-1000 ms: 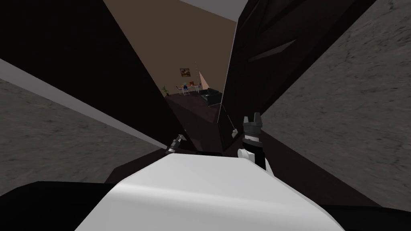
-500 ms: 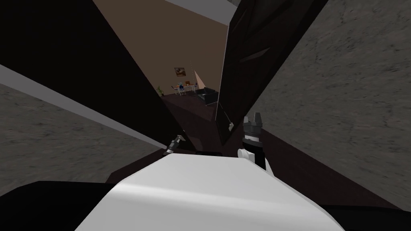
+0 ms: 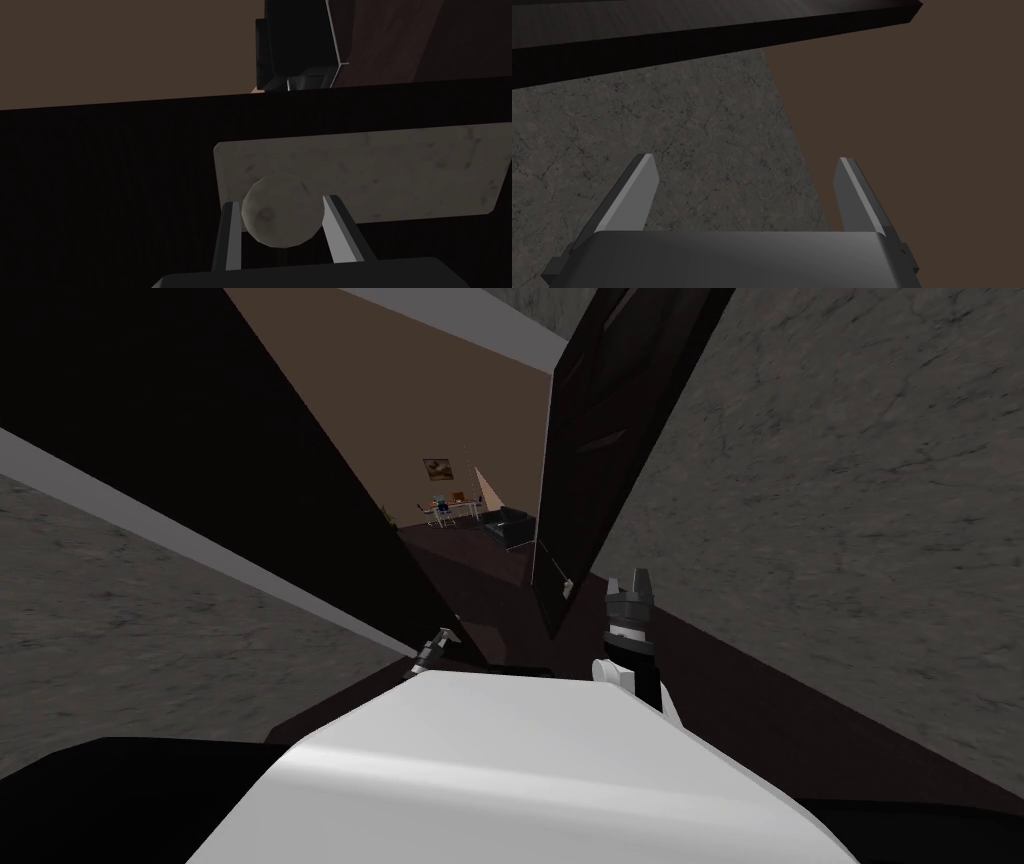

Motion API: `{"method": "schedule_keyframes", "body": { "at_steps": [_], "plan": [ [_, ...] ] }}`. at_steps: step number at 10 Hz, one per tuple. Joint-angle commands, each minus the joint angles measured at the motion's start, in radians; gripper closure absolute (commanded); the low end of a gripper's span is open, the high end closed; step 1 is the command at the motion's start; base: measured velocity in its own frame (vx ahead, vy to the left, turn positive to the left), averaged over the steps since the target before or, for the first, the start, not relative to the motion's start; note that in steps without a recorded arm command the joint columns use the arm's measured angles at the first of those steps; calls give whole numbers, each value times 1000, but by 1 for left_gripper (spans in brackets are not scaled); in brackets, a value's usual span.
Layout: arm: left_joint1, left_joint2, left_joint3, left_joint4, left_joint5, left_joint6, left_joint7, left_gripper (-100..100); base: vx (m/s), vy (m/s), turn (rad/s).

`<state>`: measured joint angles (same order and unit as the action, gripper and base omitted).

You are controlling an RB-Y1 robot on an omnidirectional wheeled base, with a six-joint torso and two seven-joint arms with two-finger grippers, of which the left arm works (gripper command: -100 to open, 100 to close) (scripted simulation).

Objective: Pull the door open

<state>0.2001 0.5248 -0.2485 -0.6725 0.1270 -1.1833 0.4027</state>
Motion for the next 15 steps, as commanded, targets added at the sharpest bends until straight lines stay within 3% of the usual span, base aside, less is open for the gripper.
{"method": "schedule_keyframes", "body": {
  "at_steps": [1, 2, 15],
  "plan": [
    [-2, -1, -8, 17, -3, -24, 5, 100, -235, 95, -141],
    [-2, 1, -4, 10, -1, -12, 3, 100, -98, 41, -28],
    [-168, -125, 149, 57, -124, 152, -16, 100, -217, 86, -176]
  ]
}}
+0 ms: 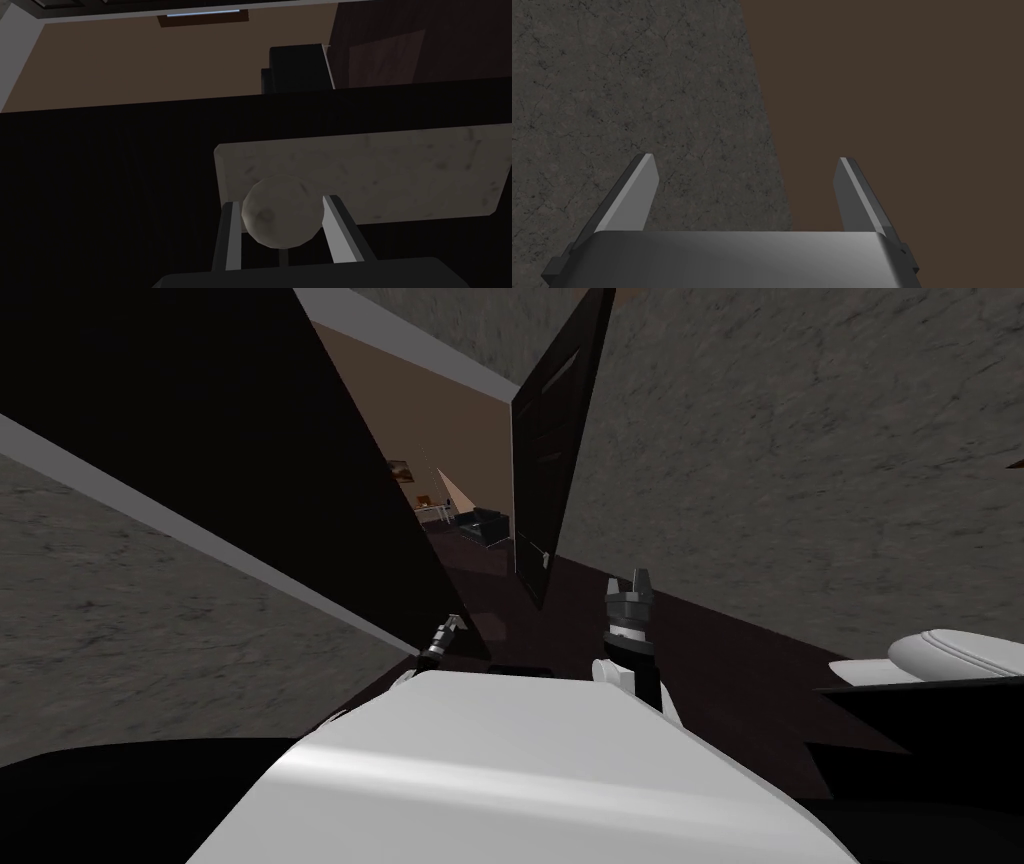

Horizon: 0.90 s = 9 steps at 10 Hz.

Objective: Pull the door open

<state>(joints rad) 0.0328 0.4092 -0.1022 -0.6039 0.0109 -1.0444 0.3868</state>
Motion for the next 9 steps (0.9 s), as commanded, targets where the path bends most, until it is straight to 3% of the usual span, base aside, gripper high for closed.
{"method": "schedule_keyframes", "body": {
  "at_steps": [1, 6, 7, 8, 9],
  "plan": [
    [-12, -18, 13, -9, -17, 25, -1, 100, -184, 88, -147],
    [-56, -51, 54, 2, -49, 68, -7, 100, -179, 79, -120],
    [-61, -44, 51, 19, -44, 57, -6, 100, -62, 32, -31],
    [-41, -28, 41, 21, -53, 27, 12, 100, -138, 47, -128],
    [-41, -28, 41, 21, -53, 27, 12, 100, -140, 41, -98]
  ]
}}
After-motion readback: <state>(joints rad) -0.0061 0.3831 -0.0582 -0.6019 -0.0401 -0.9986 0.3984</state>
